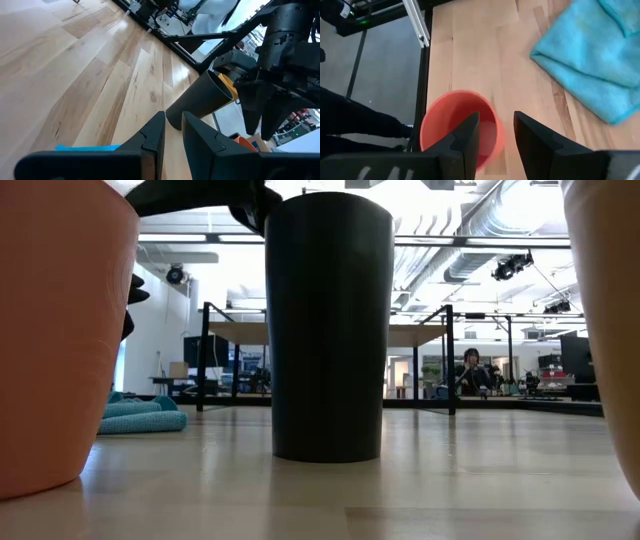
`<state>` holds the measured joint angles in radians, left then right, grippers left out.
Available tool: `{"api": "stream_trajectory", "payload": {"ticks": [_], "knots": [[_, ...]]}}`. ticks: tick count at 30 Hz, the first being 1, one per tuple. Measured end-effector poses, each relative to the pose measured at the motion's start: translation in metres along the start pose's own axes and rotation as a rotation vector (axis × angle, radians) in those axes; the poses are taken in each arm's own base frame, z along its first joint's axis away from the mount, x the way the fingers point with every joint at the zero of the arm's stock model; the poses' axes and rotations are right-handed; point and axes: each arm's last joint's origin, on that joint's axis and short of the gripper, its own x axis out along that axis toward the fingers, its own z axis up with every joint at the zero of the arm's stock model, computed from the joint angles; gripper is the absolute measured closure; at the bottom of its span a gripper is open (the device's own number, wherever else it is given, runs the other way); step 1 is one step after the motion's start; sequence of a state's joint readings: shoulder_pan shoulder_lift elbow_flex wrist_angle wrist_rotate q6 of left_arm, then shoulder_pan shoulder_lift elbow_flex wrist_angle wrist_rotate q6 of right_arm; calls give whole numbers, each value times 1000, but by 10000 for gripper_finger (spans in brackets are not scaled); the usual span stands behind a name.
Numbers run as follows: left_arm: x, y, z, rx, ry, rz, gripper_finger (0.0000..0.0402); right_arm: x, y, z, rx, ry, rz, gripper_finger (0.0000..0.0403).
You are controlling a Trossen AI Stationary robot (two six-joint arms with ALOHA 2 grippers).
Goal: Stack small to large cups/mugs on shelf
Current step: Put the orange cup on the shelf
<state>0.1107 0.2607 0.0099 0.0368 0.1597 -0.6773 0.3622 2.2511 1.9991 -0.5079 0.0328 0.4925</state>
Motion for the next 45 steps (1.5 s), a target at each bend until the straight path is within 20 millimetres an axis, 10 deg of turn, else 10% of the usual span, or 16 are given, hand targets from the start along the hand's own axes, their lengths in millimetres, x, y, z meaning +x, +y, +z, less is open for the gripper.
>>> {"api": "stream_trajectory", "payload": {"ticks": [13,45], "knots": [[3,4,-3,-9,38,48,346,38,1,-5,-35,11,68,290],[6,6,-6,-16,69,71,346,28,4,-5,-71,140,49,290]]}}
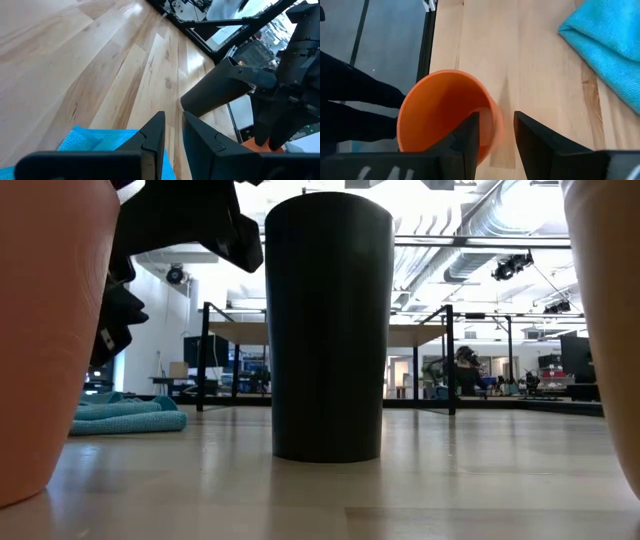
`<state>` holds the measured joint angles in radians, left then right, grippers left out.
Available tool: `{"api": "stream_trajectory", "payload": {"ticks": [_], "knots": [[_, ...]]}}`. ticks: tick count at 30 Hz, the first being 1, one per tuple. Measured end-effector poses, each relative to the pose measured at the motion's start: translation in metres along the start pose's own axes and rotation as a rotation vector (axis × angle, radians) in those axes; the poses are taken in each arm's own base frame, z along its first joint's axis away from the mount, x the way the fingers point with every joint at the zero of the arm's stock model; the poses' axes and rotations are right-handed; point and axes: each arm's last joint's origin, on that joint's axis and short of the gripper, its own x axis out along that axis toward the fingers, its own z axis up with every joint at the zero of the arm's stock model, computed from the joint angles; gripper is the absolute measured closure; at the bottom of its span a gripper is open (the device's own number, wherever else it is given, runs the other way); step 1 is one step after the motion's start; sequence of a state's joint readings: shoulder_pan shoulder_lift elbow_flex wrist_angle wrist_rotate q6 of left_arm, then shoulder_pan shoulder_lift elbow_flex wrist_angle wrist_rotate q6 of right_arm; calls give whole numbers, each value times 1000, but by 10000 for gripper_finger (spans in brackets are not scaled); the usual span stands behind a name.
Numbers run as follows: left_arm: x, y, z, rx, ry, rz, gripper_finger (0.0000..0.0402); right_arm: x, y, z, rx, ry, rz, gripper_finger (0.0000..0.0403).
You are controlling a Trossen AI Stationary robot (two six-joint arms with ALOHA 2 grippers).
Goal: Stack small to large cups/mugs on shelf
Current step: Put the orange cup on the shelf
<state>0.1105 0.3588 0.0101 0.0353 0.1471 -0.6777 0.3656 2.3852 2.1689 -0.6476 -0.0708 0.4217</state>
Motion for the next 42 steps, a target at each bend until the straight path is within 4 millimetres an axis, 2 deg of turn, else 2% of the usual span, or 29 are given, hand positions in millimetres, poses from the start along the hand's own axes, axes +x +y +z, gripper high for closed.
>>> {"api": "stream_trajectory", "payload": {"ticks": [25,29,36,42], "knots": [[0,0,0,0,-1,1,346,3,-2,-3,25,21,-21,293],[0,0,0,0,-1,1,346,3,-2,-3,25,19,-26,316],[0,0,0,0,-1,1,346,3,-2,-3,25,17,-27,394],[0,0,0,0,-1,1,346,3,-2,-1,23,-14,-44,400]]}}
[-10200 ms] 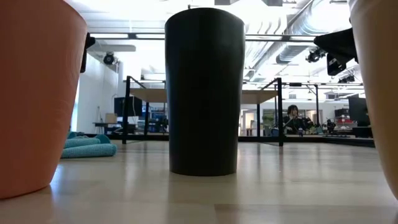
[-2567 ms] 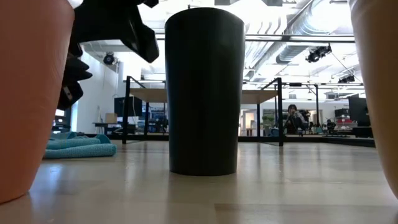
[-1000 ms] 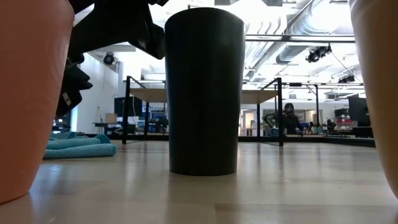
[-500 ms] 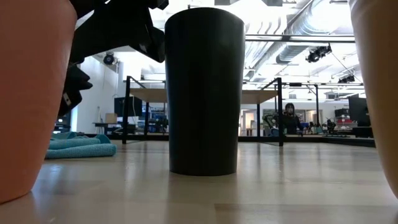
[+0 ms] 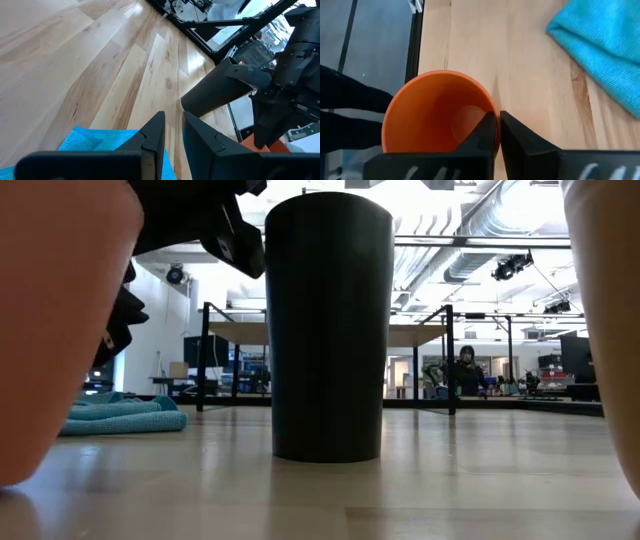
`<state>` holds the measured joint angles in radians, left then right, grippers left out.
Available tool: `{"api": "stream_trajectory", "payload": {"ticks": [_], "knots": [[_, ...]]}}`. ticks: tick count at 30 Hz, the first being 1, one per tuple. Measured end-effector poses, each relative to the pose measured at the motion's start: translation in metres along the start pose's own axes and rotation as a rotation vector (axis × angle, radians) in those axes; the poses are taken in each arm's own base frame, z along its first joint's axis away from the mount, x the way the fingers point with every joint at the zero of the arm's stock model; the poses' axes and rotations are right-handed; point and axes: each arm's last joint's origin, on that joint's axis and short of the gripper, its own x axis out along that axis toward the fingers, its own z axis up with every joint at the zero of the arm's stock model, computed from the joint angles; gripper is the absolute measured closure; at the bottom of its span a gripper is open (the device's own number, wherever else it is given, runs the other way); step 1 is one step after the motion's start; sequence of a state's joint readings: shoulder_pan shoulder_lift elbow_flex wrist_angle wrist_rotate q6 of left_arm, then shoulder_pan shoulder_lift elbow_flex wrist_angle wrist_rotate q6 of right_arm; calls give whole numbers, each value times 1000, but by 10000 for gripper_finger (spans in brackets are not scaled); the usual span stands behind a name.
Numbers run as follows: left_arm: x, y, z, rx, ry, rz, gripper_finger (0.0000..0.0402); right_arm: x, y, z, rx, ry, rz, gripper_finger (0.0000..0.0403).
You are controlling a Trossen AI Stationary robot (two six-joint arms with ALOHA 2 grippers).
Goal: Stack small to large cups/mugs on shelf
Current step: Put the orange cup on the shelf
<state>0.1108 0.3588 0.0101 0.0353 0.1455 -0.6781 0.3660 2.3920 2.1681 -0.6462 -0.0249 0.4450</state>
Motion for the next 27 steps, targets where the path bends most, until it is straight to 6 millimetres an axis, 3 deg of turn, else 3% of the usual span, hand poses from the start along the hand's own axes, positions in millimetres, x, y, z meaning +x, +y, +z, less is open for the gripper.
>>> {"api": "stream_trajectory", "payload": {"ticks": [9,18,27], "knots": [[0,0,0,-7,0,0,346,-8,0,13,33,-52,20,402],[0,0,0,-7,0,0,346,-46,-7,43,54,-98,14,402],[0,0,0,-7,0,-1,346,-73,-28,48,96,-42,-67,403]]}}
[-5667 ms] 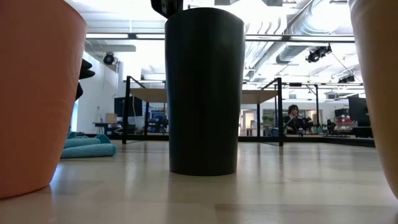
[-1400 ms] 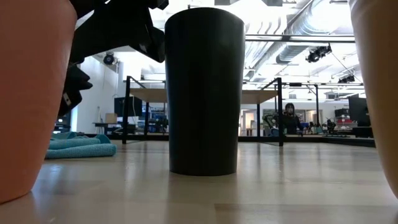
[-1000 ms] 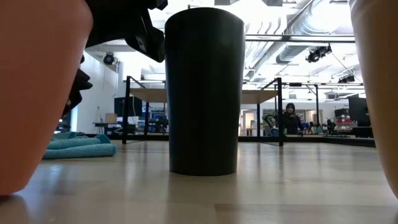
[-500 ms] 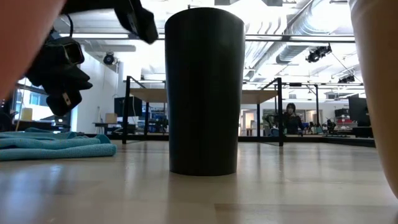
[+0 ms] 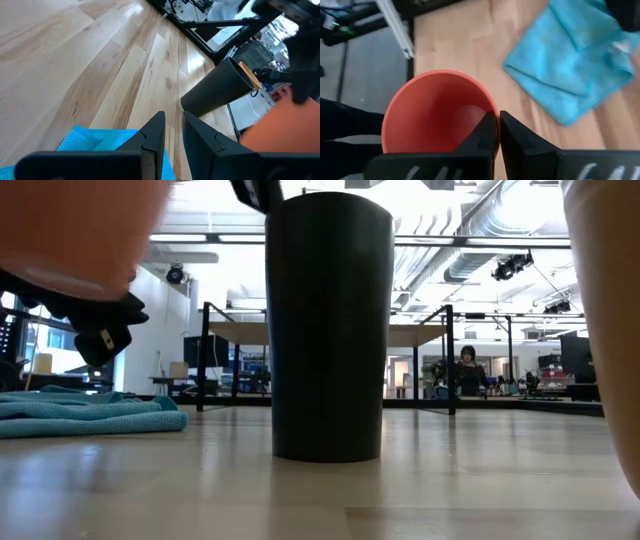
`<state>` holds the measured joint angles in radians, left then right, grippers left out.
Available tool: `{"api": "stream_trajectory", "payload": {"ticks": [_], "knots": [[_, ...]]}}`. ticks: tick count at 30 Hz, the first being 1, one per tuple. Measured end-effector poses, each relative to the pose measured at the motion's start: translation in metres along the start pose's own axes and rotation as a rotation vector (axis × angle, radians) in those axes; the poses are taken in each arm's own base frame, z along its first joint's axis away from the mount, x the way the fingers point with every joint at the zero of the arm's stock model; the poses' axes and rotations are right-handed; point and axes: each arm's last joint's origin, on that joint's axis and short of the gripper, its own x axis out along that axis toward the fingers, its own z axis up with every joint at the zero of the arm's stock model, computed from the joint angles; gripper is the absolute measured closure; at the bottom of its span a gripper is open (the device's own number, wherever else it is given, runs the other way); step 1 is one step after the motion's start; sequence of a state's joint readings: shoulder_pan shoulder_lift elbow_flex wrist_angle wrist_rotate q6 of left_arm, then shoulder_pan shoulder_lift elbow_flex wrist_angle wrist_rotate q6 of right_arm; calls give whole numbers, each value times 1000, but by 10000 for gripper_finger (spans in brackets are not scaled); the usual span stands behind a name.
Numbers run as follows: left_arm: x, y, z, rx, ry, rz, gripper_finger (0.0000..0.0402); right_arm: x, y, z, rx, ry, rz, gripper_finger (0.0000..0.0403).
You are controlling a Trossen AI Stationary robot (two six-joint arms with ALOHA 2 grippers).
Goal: Stack small to large cups/mugs on shelf
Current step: Put the orange cup on the shelf
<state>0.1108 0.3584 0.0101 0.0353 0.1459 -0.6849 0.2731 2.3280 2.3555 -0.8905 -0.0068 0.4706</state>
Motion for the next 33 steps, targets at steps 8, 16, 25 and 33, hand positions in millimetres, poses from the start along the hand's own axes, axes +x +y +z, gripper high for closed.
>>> {"api": "stream_trajectory", "payload": {"ticks": [8,16,25,33], "knots": [[0,0,0,4,0,0,346,-4,-27,5,20,46,-87,403],[0,0,0,7,-1,1,346,-7,-63,20,48,11,-176,403],[0,0,0,7,-4,7,346,-21,-117,38,83,-1,-247,403],[0,1,0,6,2,12,346,-72,-147,54,70,-58,-283,403]]}}
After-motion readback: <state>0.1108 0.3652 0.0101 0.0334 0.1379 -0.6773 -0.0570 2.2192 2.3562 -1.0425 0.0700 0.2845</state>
